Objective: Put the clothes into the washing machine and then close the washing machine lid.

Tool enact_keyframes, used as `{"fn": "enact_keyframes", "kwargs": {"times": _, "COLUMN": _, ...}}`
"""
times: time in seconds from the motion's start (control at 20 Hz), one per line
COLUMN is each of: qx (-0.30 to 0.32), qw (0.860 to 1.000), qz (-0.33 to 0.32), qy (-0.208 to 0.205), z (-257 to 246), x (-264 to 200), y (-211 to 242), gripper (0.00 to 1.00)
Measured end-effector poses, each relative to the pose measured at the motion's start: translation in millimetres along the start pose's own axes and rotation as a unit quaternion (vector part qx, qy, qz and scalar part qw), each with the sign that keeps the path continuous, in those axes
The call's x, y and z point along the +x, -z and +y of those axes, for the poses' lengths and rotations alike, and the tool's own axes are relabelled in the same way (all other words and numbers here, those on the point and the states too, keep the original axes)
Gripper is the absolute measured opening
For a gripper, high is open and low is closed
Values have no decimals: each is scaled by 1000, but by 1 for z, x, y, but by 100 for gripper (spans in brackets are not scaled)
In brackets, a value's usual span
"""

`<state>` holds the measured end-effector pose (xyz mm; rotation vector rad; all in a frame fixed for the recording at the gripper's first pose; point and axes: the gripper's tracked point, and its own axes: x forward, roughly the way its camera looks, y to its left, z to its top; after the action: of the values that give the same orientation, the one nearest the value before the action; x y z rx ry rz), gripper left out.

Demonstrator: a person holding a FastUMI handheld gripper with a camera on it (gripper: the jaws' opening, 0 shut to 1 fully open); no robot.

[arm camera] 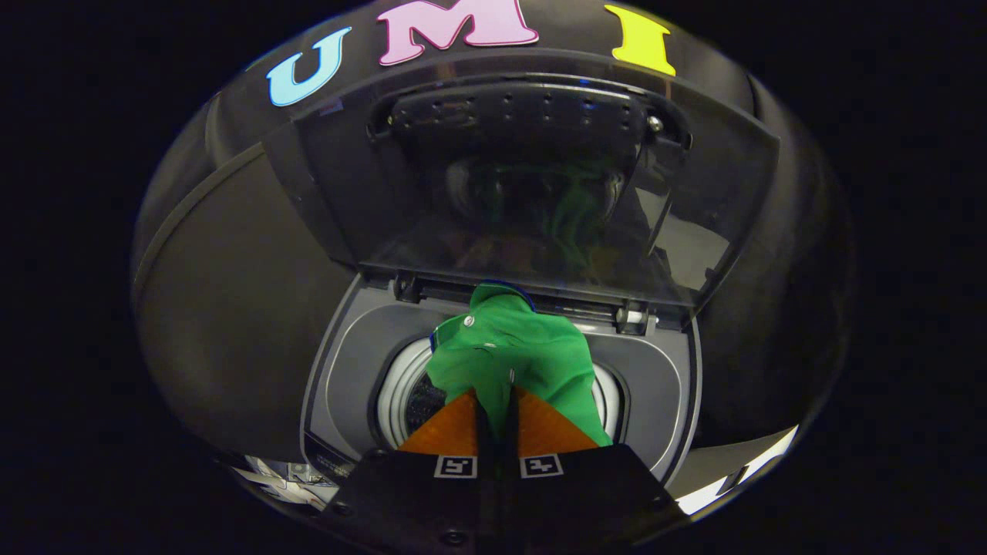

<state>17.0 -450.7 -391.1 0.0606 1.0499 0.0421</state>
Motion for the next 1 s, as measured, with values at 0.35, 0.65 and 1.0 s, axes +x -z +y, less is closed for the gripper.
{"fn": "enact_keyframes", "kwargs": {"times": 0.35, "qx": -8, "qw": 1000, "qz": 13, "qy": 17, "z": 0, "x": 20, "y": 21, "gripper": 5}}
{"fn": "enact_keyframes", "kwargs": {"times": 0.65, "qx": 20, "qw": 998, "qz": 53, "qy": 23, "z": -1, "x": 28, "y": 49, "gripper": 10}}
{"fn": "enact_keyframes", "kwargs": {"times": 1.0, "qx": 10, "qw": 999, "qz": 31, "qy": 21, "z": 2, "x": 31, "y": 39, "gripper": 34}}
